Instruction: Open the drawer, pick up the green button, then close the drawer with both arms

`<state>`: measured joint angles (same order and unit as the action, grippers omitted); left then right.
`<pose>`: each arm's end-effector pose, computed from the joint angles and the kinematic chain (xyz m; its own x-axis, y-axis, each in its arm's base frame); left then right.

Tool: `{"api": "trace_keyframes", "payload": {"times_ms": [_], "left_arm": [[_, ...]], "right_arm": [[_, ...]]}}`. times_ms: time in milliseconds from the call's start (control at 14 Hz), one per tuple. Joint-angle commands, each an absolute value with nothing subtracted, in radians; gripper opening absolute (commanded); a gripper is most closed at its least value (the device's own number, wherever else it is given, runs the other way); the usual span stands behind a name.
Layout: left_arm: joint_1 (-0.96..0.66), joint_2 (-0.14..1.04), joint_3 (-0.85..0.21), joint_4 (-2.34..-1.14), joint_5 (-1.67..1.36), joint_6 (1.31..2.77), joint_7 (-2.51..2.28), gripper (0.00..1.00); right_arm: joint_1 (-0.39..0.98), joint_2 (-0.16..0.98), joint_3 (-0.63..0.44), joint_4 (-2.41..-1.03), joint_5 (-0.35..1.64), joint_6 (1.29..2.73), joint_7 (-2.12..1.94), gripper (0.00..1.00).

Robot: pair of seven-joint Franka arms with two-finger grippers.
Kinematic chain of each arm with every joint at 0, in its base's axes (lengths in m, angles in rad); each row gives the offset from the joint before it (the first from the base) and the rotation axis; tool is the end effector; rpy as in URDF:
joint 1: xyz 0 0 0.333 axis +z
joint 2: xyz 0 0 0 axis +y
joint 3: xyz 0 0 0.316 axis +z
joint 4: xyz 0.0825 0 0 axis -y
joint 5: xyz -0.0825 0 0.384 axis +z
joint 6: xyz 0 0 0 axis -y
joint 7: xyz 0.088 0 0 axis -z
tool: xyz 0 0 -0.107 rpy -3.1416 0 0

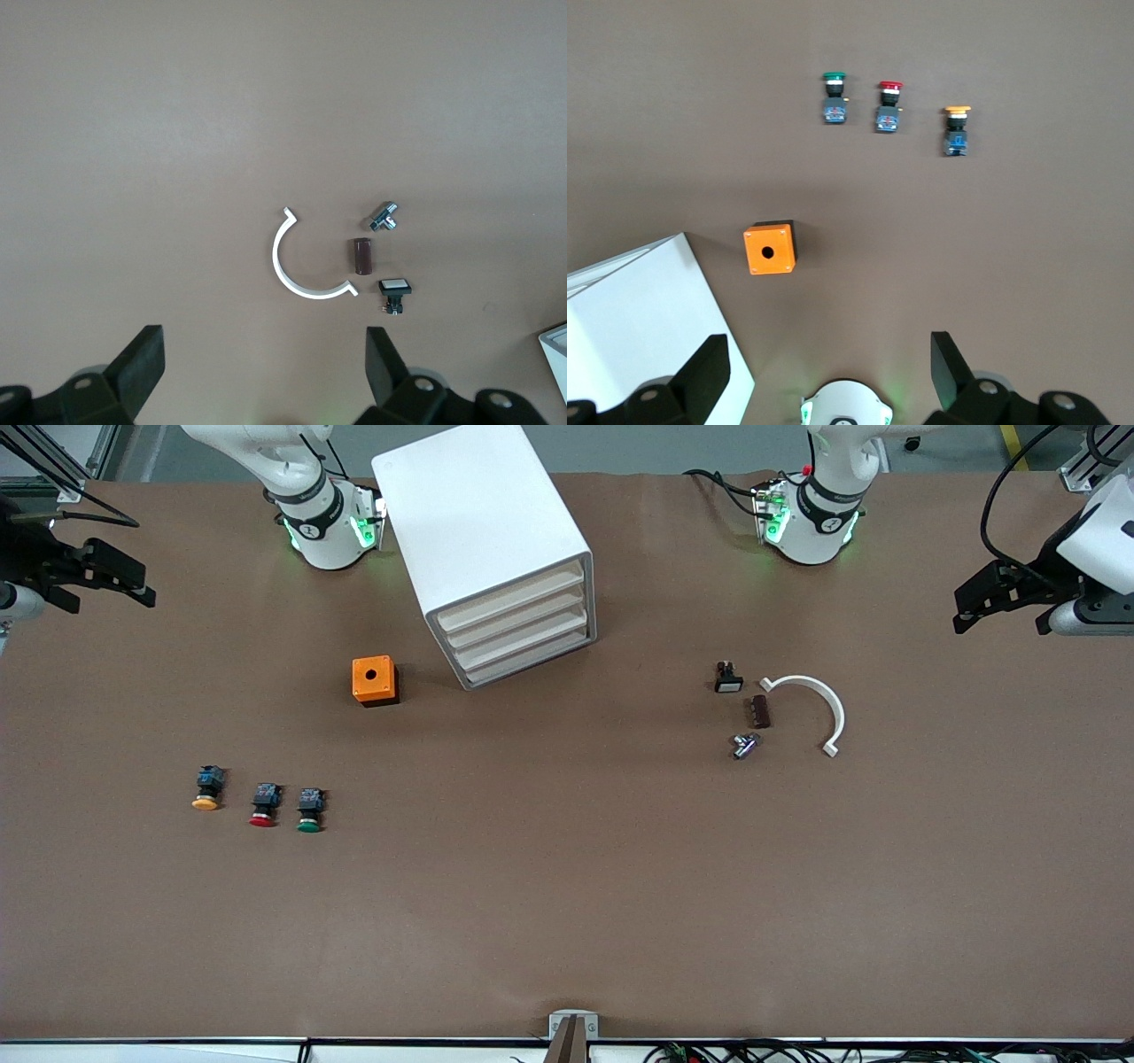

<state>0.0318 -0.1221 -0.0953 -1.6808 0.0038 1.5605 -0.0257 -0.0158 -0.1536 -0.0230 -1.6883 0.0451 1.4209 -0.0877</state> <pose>0.5135 -0.0354 0.6367 0.9993 -0.0371 0.0016 -0.0370 -0.9992 -0.0153 0.4890 -0.0146 0.6380 0.9925 0.0564 -0.1087 0.0503 -0.9970 -0.0583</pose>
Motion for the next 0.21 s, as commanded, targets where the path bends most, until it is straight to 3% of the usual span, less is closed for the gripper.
{"api": "trace_keyframes", "payload": {"times_ms": [0,143], "left_arm": [[0.044,-0.13,-0.101,-1.671,-0.014,1.559,-0.028,1.0],[0.049,-0.129,-0.103,-1.669,-0.015,1.559,-0.028,1.0]], "right_arm": [[-0.023,-0.158,-0.023,-1.677,0.064,1.405,-0.086,1.0],[-0.021,-0.158,-0.023,-1.675,0.061,1.405,-0.087,1.0]]}}
